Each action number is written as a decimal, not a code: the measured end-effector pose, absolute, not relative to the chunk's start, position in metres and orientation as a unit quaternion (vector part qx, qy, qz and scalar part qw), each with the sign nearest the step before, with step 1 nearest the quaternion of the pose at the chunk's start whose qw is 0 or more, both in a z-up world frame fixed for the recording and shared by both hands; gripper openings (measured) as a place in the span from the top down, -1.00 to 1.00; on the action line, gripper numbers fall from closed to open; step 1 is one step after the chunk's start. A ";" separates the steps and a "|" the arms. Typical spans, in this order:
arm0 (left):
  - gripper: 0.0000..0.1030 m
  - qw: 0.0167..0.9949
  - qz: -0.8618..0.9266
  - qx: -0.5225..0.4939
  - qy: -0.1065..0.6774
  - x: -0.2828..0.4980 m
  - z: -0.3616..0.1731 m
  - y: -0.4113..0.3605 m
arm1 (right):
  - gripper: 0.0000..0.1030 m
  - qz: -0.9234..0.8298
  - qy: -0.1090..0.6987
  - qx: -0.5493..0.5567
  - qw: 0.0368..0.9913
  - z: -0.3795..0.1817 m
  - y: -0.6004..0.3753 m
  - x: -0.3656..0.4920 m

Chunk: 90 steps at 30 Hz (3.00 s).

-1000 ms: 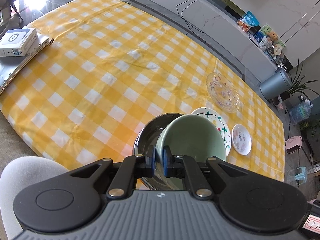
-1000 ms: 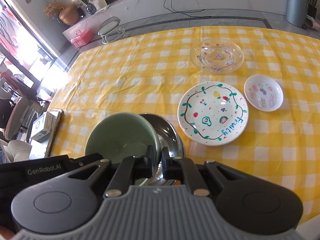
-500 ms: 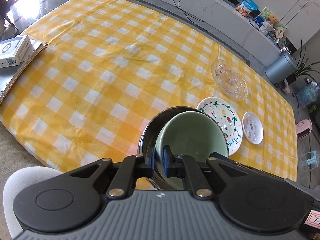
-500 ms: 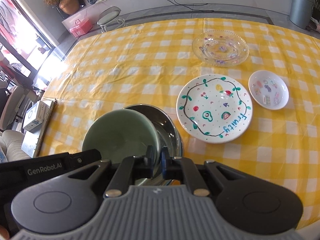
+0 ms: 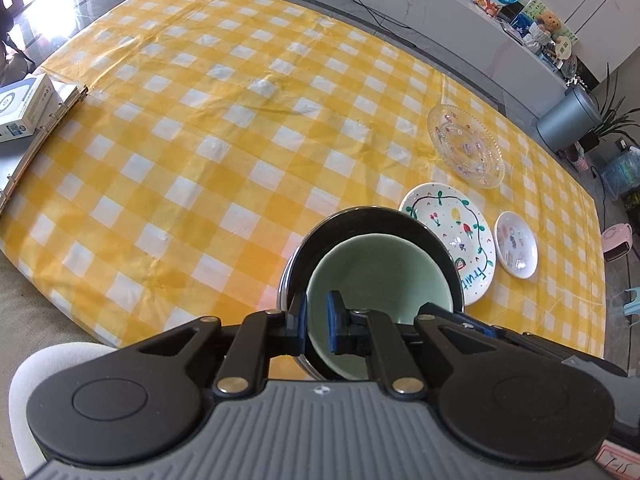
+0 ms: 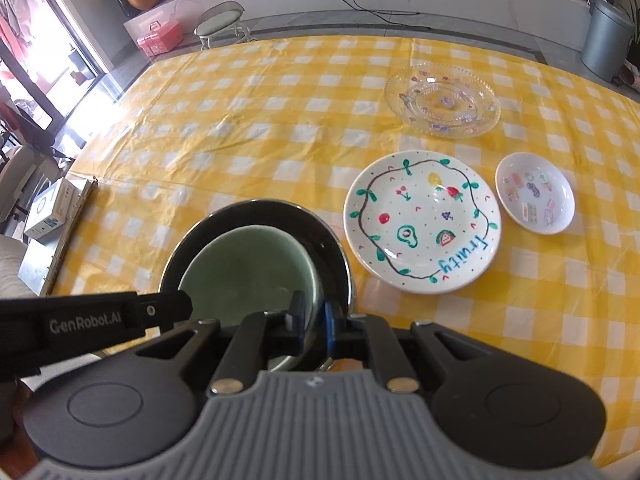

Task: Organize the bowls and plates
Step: 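Open the left gripper to release the green bowl and lift away, then move the left gripper to the rim of the white 'Fruity' plate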

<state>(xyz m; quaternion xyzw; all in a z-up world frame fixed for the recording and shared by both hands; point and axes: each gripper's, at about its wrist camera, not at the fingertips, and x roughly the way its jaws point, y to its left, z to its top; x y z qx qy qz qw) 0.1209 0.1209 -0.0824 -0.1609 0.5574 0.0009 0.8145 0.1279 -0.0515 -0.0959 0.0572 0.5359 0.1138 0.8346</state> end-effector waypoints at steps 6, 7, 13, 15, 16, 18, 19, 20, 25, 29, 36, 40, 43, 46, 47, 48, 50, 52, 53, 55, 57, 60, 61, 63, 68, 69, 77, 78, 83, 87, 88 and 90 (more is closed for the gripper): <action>0.72 0.820 -0.002 -0.158 0.550 0.122 -0.077 0.119 | 0.60 0.121 0.523 0.056 0.842 -0.089 -0.054 0.126; 0.67 0.820 -0.003 -0.159 0.549 0.122 -0.076 0.119 | 0.55 0.125 0.519 0.059 0.844 -0.086 -0.054 0.125; 0.57 0.840 -0.018 -0.166 0.516 0.115 -0.059 0.118 | 0.27 0.140 0.477 0.056 0.866 -0.059 -0.057 0.118; 0.51 0.855 -0.033 -0.159 0.492 0.111 -0.050 0.114 | 0.19 0.144 0.455 0.059 0.877 -0.049 -0.064 0.115; 0.48 0.863 -0.042 -0.157 0.478 0.109 -0.044 0.111 | 0.18 0.143 0.444 0.060 0.883 -0.044 -0.069 0.113; 0.48 0.873 -0.062 -0.161 0.456 0.106 -0.035 0.105 | 0.18 0.134 0.423 0.068 0.893 -0.035 -0.083 0.110; 0.48 0.876 -0.073 -0.167 0.447 0.104 -0.031 0.102 | 0.18 0.129 0.414 0.077 0.898 -0.032 -0.091 0.109; 0.48 0.878 -0.084 -0.175 0.438 0.103 -0.029 0.099 | 0.18 0.123 0.406 0.089 0.901 -0.029 -0.099 0.107; 0.48 0.885 -0.129 -0.186 0.407 0.101 -0.027 0.074 | 0.18 0.090 0.376 0.144 0.911 -0.027 -0.144 0.096; 0.47 0.882 -0.153 -0.175 0.411 0.109 -0.039 0.053 | 0.18 0.073 0.356 0.183 0.913 -0.037 -0.174 0.084; 0.47 0.857 -0.180 -0.103 0.471 0.146 -0.063 0.025 | 0.30 0.047 0.385 0.240 0.890 -0.079 -0.208 0.086; 0.47 0.828 -0.180 -0.085 0.524 0.180 -0.075 0.022 | 0.37 0.035 0.412 0.273 0.869 -0.105 -0.220 0.098; 0.47 0.816 -0.181 -0.051 0.546 0.203 -0.080 0.018 | 0.37 0.025 0.430 0.268 0.862 -0.122 -0.221 0.109; 0.47 0.799 -0.193 -0.012 0.569 0.229 -0.088 0.012 | 0.37 0.032 0.430 0.275 0.859 -0.139 -0.223 0.118; 0.47 0.794 -0.195 0.001 0.575 0.237 -0.092 0.011 | 0.37 0.034 0.432 0.285 0.855 -0.146 -0.226 0.121; 0.47 0.792 -0.192 0.012 0.579 0.245 -0.097 0.010 | 0.37 0.035 0.434 0.291 0.852 -0.151 -0.227 0.125; 0.47 0.787 -0.192 0.037 0.585 0.258 -0.105 0.007 | 0.36 0.038 0.447 0.293 0.844 -0.162 -0.227 0.134; 0.47 0.783 -0.202 0.053 0.586 0.269 -0.112 0.005 | 0.34 0.043 0.458 0.292 0.838 -0.170 -0.227 0.141; 0.47 0.779 -0.207 0.059 0.589 0.273 -0.116 0.004 | 0.33 0.045 0.460 0.297 0.836 -0.174 -0.228 0.144; 0.47 0.770 -0.211 0.070 0.598 0.282 -0.126 0.001 | 0.32 0.044 0.462 0.308 0.830 -0.180 -0.230 0.147; 0.47 0.763 -0.202 0.078 0.609 0.289 -0.137 0.000 | 0.33 0.039 0.465 0.312 0.827 -0.184 -0.231 0.150; 0.47 0.754 -0.192 0.074 0.623 0.298 -0.152 0.002 | 0.35 0.045 0.472 0.329 0.817 -0.190 -0.233 0.154; 0.47 0.752 -0.195 0.070 0.626 0.300 -0.156 0.004 | 0.38 0.046 0.473 0.334 0.814 -0.192 -0.233 0.156; 0.47 0.752 -0.199 0.061 0.625 0.302 -0.159 0.005 | 0.40 0.049 0.475 0.335 0.812 -0.194 -0.232 0.158; 0.47 0.741 -0.198 0.033 0.641 0.305 -0.172 0.006 | 0.57 0.054 0.478 0.341 0.808 -0.200 -0.227 0.162; 0.47 0.739 -0.198 0.030 0.643 0.306 -0.174 0.004 | 0.61 0.055 0.477 0.344 0.807 -0.201 -0.226 0.163; 0.47 0.736 -0.190 0.015 0.649 0.308 -0.178 0.002 | 0.79 0.048 0.475 0.360 0.802 -0.205 -0.228 0.161; 0.48 0.737 -0.189 0.014 0.649 0.308 -0.178 0.002 | 0.84 0.045 0.476 0.360 0.802 -0.205 -0.229 0.160; 0.57 0.744 -0.179 0.003 0.643 0.304 -0.178 0.006 | 0.87 0.040 0.476 0.359 0.802 -0.204 -0.229 0.159; 0.66 0.748 -0.176 0.004 0.640 0.300 -0.170 0.009 | 0.88 0.038 0.481 0.365 0.796 -0.205 -0.231 0.159; 0.66 0.749 -0.178 0.006 0.638 0.299 -0.168 0.008 | 0.88 0.038 0.483 0.363 0.796 -0.204 -0.230 0.159; 0.66 0.752 -0.179 0.006 0.635 0.298 -0.163 0.008 | 0.87 0.038 0.485 0.364 0.794 -0.205 -0.229 0.159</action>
